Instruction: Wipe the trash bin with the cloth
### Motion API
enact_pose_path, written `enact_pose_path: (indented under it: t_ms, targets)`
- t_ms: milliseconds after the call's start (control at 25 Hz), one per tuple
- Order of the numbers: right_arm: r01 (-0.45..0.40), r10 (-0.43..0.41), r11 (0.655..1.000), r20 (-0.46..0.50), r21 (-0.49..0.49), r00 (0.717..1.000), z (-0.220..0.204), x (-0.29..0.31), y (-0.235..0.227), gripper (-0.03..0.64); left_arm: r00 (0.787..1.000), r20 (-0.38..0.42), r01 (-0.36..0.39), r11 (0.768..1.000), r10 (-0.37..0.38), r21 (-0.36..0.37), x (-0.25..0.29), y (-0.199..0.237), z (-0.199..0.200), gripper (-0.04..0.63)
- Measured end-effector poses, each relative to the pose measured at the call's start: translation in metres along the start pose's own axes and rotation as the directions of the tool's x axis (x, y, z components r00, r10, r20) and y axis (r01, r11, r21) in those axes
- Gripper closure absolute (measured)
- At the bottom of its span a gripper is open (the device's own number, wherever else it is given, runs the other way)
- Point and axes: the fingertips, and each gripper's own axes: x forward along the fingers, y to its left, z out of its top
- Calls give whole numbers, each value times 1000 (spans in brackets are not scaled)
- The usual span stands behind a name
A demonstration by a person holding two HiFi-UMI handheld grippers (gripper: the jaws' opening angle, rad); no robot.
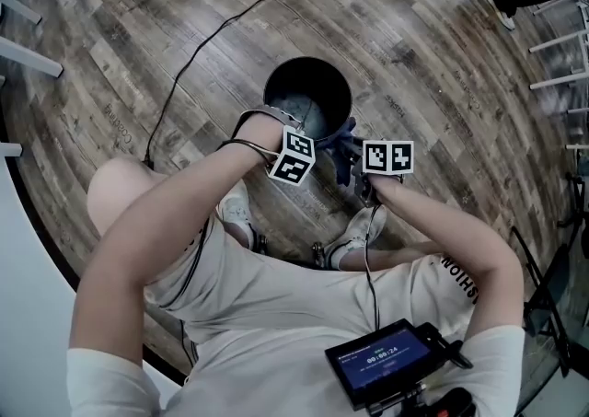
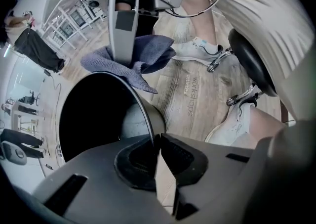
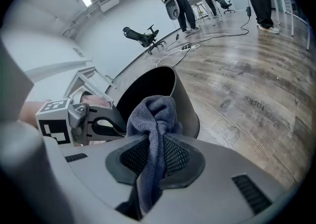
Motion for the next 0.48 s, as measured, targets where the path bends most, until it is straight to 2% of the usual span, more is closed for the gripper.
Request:
enact_pose_path:
  t_ms: [120,480]
  targets:
    - [14,-14,1000,-8,13,1000,0,6,-3,557,1000,11,11,1000,-11,4,0,-2,5,565]
    - [57,-59,997,-59,-46,997,-25,48,-43,557,996,66,70,995,-66,-67,0,-6,20,568]
